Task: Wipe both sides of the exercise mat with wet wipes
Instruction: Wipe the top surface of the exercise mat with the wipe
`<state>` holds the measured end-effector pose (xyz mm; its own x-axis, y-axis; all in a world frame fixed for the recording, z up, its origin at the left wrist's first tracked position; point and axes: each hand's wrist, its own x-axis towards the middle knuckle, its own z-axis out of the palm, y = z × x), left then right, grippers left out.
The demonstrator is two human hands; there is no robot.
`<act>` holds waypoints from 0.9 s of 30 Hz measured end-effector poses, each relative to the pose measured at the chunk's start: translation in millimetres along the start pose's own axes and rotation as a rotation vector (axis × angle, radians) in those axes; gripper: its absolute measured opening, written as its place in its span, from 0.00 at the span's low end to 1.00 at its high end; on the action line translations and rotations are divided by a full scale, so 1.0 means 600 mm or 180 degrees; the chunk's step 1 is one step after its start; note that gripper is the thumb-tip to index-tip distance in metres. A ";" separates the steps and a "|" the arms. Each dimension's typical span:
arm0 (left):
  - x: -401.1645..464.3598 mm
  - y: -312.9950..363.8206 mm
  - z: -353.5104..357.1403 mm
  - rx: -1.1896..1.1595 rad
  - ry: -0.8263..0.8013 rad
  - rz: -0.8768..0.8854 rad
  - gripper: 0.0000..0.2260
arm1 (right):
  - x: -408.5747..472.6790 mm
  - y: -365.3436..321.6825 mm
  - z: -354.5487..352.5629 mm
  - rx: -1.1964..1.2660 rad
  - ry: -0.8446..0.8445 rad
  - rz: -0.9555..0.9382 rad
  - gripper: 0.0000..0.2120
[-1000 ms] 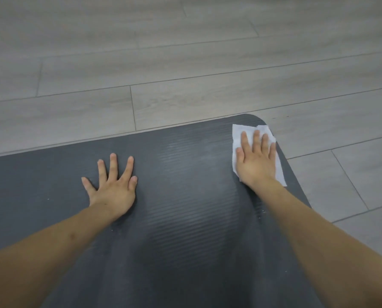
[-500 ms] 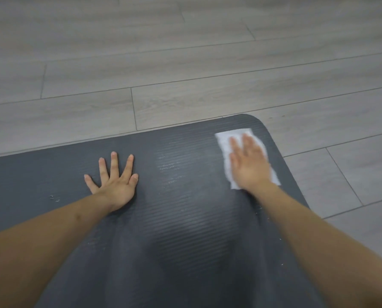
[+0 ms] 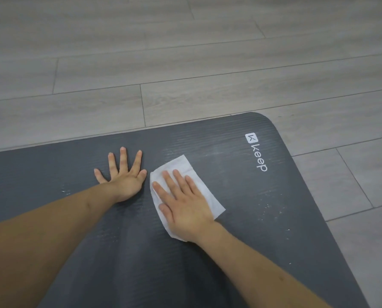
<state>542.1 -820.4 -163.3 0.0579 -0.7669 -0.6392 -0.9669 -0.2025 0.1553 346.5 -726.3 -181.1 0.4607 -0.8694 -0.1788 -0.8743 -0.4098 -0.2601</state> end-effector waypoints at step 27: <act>-0.001 -0.004 -0.009 -0.0015 -0.0072 0.0118 0.26 | -0.101 0.053 -0.034 -0.0019 -0.0596 -0.0459 0.27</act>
<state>545.7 -822.8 -158.9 0.0165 -0.7600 -0.6497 -0.9671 -0.1772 0.1827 287.6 -692.5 -159.4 0.6008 -0.7355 -0.3131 -0.7980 -0.5282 -0.2902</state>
